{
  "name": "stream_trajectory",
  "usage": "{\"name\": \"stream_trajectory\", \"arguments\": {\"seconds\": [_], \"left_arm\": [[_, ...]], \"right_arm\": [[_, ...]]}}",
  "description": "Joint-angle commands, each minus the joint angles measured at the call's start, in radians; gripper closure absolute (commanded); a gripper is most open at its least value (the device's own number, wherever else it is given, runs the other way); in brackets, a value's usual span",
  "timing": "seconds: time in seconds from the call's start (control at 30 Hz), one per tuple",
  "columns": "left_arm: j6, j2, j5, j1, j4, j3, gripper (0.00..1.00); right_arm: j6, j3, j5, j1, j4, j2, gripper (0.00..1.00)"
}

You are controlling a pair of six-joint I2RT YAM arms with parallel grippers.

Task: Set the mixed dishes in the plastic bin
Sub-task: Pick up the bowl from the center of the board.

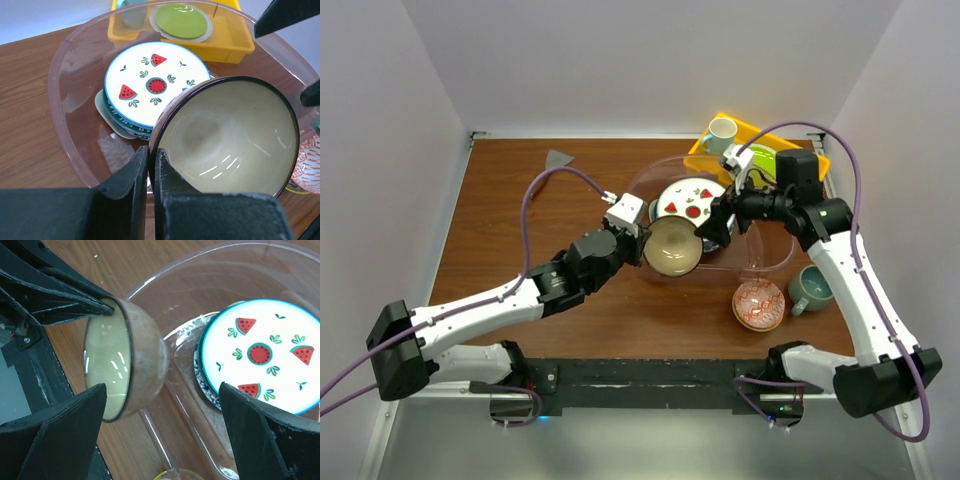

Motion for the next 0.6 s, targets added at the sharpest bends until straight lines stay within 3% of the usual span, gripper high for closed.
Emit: {"name": "stream_trajectory", "arguments": {"seconds": [0.0,0.23,0.37,0.4,0.47,0.5,0.57], "left_arm": [[-0.089,-0.001,-0.074,0.007,0.193,0.109,1.00],[-0.165,0.022,-0.160,0.007,0.154,0.153,1.00],[-0.260,0.060,-0.234,0.007,0.034,0.234,1.00],[-0.289,0.069,-0.243,0.007,0.022,0.240,1.00],[-0.303,0.071,-0.246,0.007,0.015,0.244,1.00],[-0.310,0.071,-0.247,0.007,0.015,0.244,1.00],[-0.321,0.071,-0.255,0.007,0.002,0.250,1.00]], "right_arm": [[0.034,0.047,0.088,0.076,0.054,0.013,0.02],[0.040,0.070,0.342,0.157,0.089,0.062,0.06],[0.021,0.093,0.471,0.197,0.106,0.086,0.29],[0.018,0.094,0.487,0.210,0.108,0.091,0.42],[0.017,0.103,0.516,0.223,0.118,0.103,0.54],[0.018,0.106,0.522,0.224,0.122,0.108,0.68],[0.023,0.111,0.536,0.225,0.138,0.116,0.85]]}}
